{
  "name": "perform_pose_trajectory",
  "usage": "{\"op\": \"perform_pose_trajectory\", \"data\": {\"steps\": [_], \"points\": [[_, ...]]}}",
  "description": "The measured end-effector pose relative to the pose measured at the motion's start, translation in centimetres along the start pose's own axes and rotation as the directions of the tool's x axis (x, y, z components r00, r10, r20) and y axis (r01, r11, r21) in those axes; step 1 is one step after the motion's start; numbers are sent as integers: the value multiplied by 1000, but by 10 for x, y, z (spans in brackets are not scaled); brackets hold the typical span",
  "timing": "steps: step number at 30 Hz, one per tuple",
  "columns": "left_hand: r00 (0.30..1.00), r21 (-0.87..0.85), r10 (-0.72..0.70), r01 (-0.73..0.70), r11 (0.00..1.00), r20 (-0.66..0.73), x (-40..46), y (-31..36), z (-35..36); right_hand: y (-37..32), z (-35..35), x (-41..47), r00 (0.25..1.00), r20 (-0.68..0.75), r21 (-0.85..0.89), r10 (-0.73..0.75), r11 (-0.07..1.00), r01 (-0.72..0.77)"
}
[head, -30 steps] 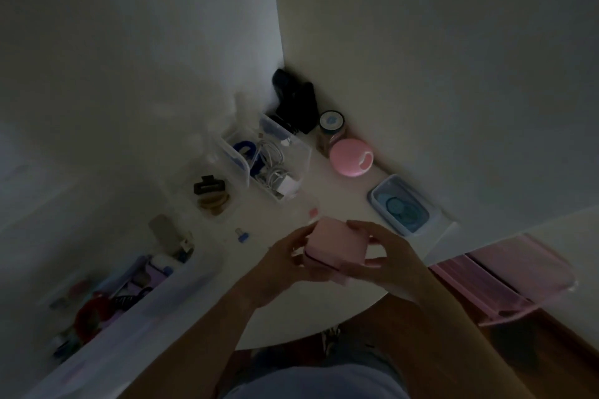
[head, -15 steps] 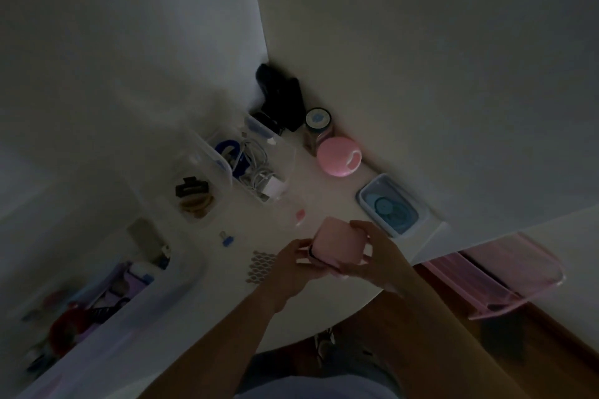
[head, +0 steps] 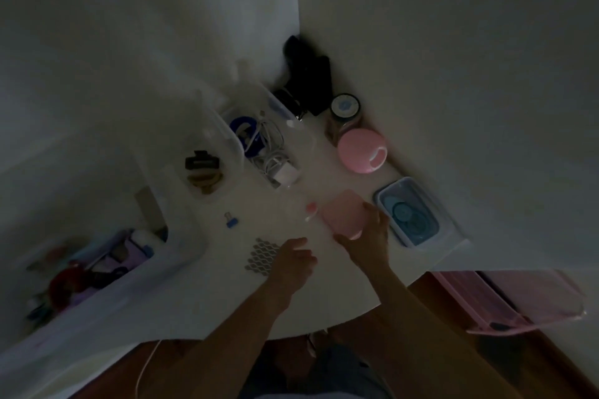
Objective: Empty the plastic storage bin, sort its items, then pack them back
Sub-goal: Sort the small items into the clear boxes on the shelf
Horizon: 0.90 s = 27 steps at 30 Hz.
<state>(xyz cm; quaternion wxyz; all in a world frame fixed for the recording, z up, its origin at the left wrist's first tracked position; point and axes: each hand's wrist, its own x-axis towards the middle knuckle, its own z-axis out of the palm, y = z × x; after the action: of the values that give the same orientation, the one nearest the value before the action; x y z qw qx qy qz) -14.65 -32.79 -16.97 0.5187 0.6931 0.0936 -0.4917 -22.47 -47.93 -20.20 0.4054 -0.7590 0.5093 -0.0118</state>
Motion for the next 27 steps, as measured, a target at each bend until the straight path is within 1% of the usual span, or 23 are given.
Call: {"op": "perform_pose_trajectory", "data": {"steps": [2,4,5,6,8,9,10,11,12,13,14,15,16,17,18,20,21,23,24,27], "points": [[993,0,81,-81,997,-81,-11,12,-16,-9,-8,-13,999,-45,-54,-10,999,8],[964,72,211,-201,977,-164,-31,30,-38,-25,-17,-33,989,-133,-64,-61,997,52],[931,142,308,-284,948,-197,-45,39,-53,-37,-18,-44,983,-152,-45,-108,994,102],[883,229,413,-364,903,-223,-61,47,-70,-55,-16,-56,974,-143,-14,-177,984,177],[750,398,602,-482,780,-273,-92,58,-113,-107,-7,-81,941,-77,104,-330,936,337],[666,508,680,-490,708,-305,-103,60,-136,-136,2,-95,912,-27,162,-410,898,409],[579,627,740,-447,638,-341,-114,62,-161,-166,12,-110,866,20,201,-499,851,485],[498,735,781,-354,579,-376,-122,64,-186,-194,25,-125,810,59,222,-584,799,559],[428,818,810,-232,527,-400,-130,63,-212,-219,41,-139,749,93,237,-656,745,623],[392,866,821,-109,489,-414,-133,57,-241,-239,61,-149,691,141,246,-709,701,669],[391,882,809,15,471,-439,-137,51,-269,-257,83,-158,636,211,232,-743,669,706],[414,888,790,126,442,-452,-138,42,-297,-272,104,-163,585,292,198,-757,646,737],[458,885,757,216,413,-466,-140,33,-322,-284,126,-165,546,383,147,-745,633,760],[499,869,712,270,414,-494,-143,25,-346,-295,147,-166,515,468,100,-718,622,776],[537,841,650,287,458,-537,-144,18,-367,-305,165,-164,502,539,51,-677,620,783],[623,772,504,280,570,-598,-145,7,-404,-321,201,-152,499,639,-67,-585,603,795],[644,768,483,272,580,-593,-143,2,-420,-327,220,-143,497,679,-118,-541,587,801],[647,822,545,244,515,-534,-133,-4,-448,-337,254,-126,481,735,-179,-478,547,818],[660,846,562,231,480,-499,-127,-6,-459,-342,269,-118,468,751,-192,-465,525,829],[734,872,508,242,425,-451,-100,-9,-491,-349,306,-107,421,773,-160,-474,498,853]]}}
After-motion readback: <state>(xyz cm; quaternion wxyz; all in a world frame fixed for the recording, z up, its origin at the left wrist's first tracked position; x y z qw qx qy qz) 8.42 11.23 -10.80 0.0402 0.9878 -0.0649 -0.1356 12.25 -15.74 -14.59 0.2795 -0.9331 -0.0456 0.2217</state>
